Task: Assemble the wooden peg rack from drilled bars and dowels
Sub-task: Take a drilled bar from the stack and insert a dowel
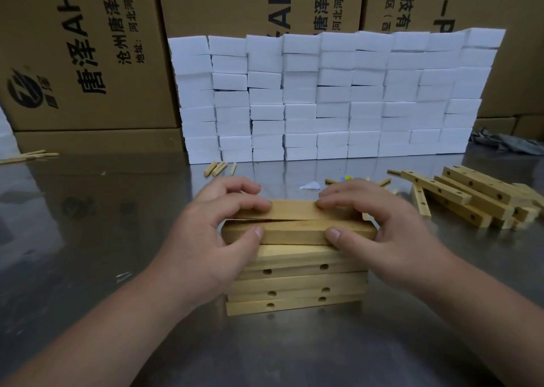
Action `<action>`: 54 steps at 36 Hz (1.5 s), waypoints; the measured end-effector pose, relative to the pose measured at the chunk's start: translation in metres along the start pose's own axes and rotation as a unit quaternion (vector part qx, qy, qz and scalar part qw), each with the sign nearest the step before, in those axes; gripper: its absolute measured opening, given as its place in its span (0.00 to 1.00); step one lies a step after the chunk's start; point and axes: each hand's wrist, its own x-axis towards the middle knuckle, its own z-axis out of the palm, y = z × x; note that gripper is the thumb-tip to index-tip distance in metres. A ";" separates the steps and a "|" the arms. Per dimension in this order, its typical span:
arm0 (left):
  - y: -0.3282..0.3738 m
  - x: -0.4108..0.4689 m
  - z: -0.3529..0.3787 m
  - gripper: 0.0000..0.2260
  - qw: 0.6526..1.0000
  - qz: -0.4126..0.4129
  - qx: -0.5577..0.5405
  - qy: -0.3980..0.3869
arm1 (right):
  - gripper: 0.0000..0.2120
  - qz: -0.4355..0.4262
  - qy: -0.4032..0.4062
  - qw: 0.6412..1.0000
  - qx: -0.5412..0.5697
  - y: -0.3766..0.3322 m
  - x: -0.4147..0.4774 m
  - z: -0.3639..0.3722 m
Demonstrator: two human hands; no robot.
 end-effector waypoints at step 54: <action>-0.055 0.019 -0.006 0.17 0.918 -0.374 -0.125 -0.043 | 0.12 0.116 0.195 0.974 0.007 -0.002 0.010 -0.007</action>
